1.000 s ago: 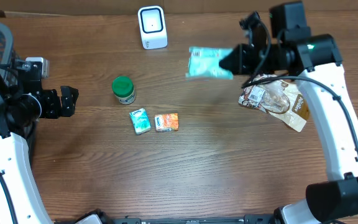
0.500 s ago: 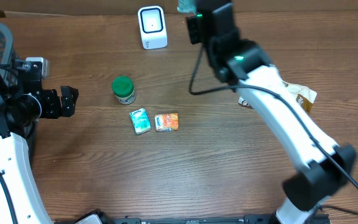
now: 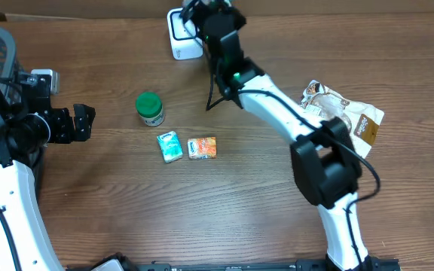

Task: Scan the item barcode
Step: 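Hold the wipes packet in front of the white scanner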

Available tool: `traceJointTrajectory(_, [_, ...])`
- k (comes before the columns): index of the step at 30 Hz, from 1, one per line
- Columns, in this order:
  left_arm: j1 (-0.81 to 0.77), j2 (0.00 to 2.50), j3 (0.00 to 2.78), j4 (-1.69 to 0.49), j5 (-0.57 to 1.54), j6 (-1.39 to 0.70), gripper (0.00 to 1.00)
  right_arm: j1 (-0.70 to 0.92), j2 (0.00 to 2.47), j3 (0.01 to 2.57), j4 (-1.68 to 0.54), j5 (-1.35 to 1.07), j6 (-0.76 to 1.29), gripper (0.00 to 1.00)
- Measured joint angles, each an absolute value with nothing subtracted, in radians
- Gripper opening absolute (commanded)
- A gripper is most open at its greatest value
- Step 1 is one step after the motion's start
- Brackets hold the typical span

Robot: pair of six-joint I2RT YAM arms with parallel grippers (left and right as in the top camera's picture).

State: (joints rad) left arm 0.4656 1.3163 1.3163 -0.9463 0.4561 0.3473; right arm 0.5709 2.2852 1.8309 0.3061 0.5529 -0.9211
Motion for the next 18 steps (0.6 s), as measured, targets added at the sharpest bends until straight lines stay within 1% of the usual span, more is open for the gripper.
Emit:
traceJointTrajectory(3, [0.466, 1.316, 1.316, -0.946, 0.456, 0.347, 1.00, 0.585, 2.345, 1.831, 0.378, 0.554, -1.066, 0.04])
traceJointTrajectory(7, [0.466, 1.316, 1.316, -0.946, 0.456, 0.347, 0.99, 0.595, 2.408, 1.831, 0.424, 0.550, -1.190, 0.04])
traceJointTrajectory(12, [0.466, 1.316, 1.316, -0.946, 0.456, 0.347, 1.00, 0.595, 2.431, 1.831, 0.427, 0.540, -1.257, 0.04])
traceJointTrajectory(18, [0.466, 1.316, 1.316, -0.946, 0.456, 0.347, 1.00, 0.595, 2.431, 1.831, 0.433, 0.528, -1.283, 0.04])
